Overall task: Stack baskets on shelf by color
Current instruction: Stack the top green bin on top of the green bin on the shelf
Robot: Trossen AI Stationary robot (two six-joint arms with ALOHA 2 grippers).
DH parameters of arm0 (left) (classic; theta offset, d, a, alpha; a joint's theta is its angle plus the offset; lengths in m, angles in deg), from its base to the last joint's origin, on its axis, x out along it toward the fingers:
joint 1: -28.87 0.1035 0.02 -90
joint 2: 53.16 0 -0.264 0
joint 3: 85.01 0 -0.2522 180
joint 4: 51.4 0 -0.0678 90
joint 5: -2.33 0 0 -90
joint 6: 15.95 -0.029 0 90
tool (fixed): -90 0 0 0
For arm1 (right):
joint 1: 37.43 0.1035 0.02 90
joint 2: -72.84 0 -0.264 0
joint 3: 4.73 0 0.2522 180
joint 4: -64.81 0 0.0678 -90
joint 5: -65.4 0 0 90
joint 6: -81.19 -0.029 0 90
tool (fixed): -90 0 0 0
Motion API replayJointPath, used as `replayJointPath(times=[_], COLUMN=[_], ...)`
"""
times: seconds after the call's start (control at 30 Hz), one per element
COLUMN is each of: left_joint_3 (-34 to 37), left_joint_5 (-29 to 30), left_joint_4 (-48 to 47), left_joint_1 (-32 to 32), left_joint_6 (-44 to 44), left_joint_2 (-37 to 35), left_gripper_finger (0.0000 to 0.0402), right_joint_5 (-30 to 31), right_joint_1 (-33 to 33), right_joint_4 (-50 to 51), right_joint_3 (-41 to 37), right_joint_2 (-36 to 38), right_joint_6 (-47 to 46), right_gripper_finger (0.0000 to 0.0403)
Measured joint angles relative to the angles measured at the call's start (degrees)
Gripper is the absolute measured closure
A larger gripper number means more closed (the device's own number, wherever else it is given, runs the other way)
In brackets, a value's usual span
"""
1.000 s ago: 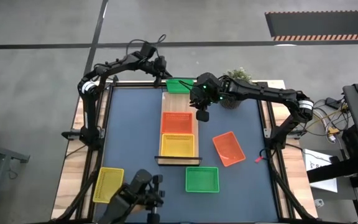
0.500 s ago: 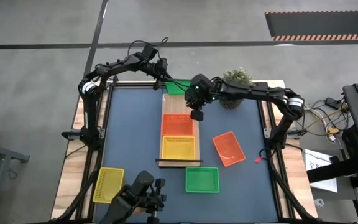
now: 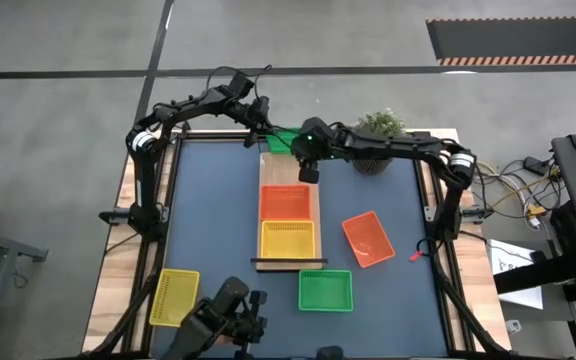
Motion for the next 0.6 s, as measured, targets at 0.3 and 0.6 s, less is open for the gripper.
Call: replayJointPath(times=[0.3,0.6], left_joint_3=[0.63,0.63], left_joint_5=[0.06,-0.27], left_joint_4=[-0.29,-0.31], left_joint_1=[-0.38,-0.47], left_joint_6=[-0.42,-3.37], left_joint_2=[0.00,0.02], left_gripper_finger=[0.0402,0.0402], right_joint_5=[2.17,3.11], right_joint_1=[-0.84,-2.49], right_joint_4=[-6.80,-10.62], right_joint_3=[0.02,0.09], right_joint_2=[-3.69,-6.00], right_joint_6=[3.94,4.64], right_gripper_finger=[0.0180,0.0176])
